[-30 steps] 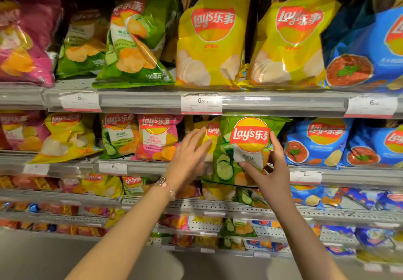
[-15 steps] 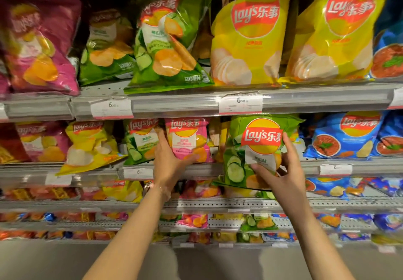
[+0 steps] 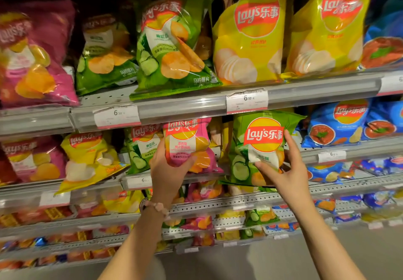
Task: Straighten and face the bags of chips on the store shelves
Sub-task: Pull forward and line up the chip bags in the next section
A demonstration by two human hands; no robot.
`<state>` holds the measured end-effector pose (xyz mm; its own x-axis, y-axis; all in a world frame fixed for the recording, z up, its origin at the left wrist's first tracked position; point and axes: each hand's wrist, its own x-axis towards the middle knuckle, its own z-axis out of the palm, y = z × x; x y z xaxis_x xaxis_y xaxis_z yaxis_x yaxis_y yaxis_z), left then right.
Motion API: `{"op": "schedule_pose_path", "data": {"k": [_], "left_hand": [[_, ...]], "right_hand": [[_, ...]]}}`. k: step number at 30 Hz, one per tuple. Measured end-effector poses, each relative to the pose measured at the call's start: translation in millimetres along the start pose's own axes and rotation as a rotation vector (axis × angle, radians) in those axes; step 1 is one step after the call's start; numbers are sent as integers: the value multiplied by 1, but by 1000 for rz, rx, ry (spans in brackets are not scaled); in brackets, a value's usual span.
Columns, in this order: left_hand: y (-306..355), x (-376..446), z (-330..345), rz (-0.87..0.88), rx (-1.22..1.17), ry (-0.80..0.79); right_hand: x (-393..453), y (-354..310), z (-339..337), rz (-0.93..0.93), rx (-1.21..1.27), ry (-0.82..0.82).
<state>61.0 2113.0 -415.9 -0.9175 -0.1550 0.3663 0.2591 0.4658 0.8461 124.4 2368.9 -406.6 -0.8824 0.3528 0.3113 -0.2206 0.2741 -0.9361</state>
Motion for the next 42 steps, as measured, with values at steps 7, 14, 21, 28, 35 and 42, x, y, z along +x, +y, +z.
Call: {"op": "schedule_pose_path", "data": {"k": [7, 14, 21, 28, 35, 42], "left_hand": [[13, -22, -34, -56, -92, -78], [-10, -42, -80, -109, -67, -68], [-21, -52, -114, -138, -133, -14], [-33, -55, -141, -130, -119, 41], [-48, -55, -160, -141, -75, 35], [-47, -54, -162, -112, -56, 32]], "right_hand": [[-5, -3, 6, 3, -30, 18], [-17, -11, 35, 14, -57, -76], [-6, -17, 91, -25, -64, -99], [17, -17, 142, -40, -87, -122], [31, -7, 163, -41, -199, -112], [26, 0, 165, -47, -308, -135]]}}
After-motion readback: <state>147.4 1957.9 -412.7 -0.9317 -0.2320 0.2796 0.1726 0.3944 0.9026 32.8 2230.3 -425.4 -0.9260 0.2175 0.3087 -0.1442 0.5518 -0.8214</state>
